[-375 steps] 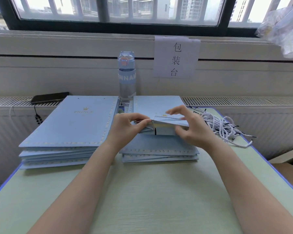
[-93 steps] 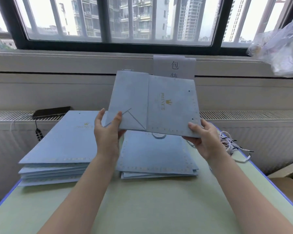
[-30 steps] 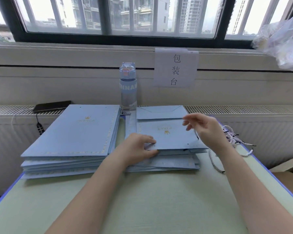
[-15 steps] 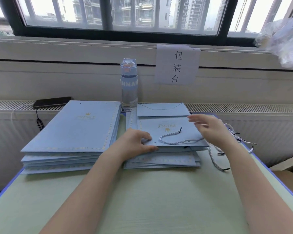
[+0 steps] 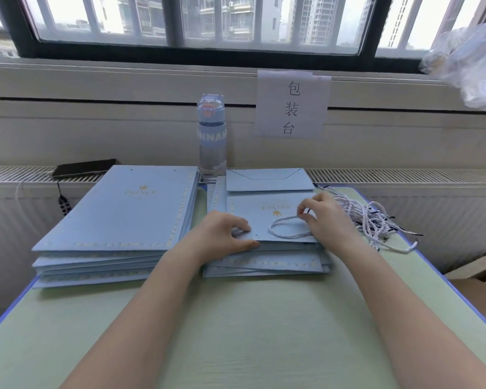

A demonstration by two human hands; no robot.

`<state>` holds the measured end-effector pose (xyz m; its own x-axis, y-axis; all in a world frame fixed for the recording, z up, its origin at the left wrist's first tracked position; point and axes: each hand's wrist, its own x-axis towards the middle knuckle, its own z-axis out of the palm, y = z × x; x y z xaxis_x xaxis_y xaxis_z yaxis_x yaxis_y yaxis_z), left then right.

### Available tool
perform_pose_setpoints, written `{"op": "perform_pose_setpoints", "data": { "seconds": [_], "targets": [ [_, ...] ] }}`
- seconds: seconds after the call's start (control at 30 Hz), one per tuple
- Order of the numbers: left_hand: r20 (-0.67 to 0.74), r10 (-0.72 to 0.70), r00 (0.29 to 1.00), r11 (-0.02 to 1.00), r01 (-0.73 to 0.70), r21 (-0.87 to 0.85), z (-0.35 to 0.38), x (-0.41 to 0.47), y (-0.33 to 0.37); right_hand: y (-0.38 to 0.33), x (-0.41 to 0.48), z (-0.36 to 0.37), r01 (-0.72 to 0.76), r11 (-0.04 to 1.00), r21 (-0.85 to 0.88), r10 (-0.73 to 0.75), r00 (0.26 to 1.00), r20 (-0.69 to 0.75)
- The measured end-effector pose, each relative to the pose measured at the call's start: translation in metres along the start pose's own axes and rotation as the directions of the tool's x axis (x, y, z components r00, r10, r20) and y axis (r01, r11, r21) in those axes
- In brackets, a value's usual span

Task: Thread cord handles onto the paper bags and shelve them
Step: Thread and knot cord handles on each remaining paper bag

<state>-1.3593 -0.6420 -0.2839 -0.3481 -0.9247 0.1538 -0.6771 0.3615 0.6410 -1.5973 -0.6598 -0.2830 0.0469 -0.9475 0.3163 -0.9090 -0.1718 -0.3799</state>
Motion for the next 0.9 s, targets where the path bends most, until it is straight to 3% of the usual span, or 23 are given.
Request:
{"op": "perform_pose_setpoints", "data": {
  "seconds": [0.1, 0.2, 0.37, 0.43, 0.53, 0.67, 0.9],
  "targets": [
    [0.014, 0.012, 1.000, 1.000, -0.012, -0.001, -0.001, -0.001, -0.001, 0.007, 0.001, -0.013, 0.036, 0.992, 0.119, -0.005, 0.969, -0.248],
    [0.033, 0.014, 0.999, 1.000, -0.014, -0.003, -0.001, -0.001, -0.003, 0.010, 0.002, -0.030, 0.077, 0.991, 0.113, -0.010, 0.864, -0.503],
    [0.037, 0.010, 0.999, 1.000, -0.010, -0.001, 0.000, 0.001, -0.004, 0.015, 0.000, -0.042, 0.156, 0.983, 0.094, -0.056, 0.748, -0.661],
    [0.044, 0.019, 0.999, 1.000, -0.019, 0.004, 0.001, 0.001, -0.003, 0.010, 0.000, -0.036, 0.231, 0.966, 0.115, -0.104, 0.758, -0.644],
    [0.032, 0.028, 0.999, 1.000, -0.028, 0.007, 0.003, 0.002, -0.003, -0.009, -0.005, -0.023, 0.345, 0.882, 0.320, -0.174, 0.871, -0.460],
    [0.006, 0.048, 0.999, 0.999, -0.048, 0.016, 0.004, 0.002, -0.004, -0.028, -0.012, -0.006, 0.194, 0.831, 0.522, -0.136, 0.980, -0.149],
    [-0.016, 0.073, 0.997, 0.997, -0.073, 0.034, 0.005, 0.002, -0.003, -0.028, -0.013, 0.016, 0.325, 0.861, 0.391, -0.320, 0.944, -0.079]
  ]
}}
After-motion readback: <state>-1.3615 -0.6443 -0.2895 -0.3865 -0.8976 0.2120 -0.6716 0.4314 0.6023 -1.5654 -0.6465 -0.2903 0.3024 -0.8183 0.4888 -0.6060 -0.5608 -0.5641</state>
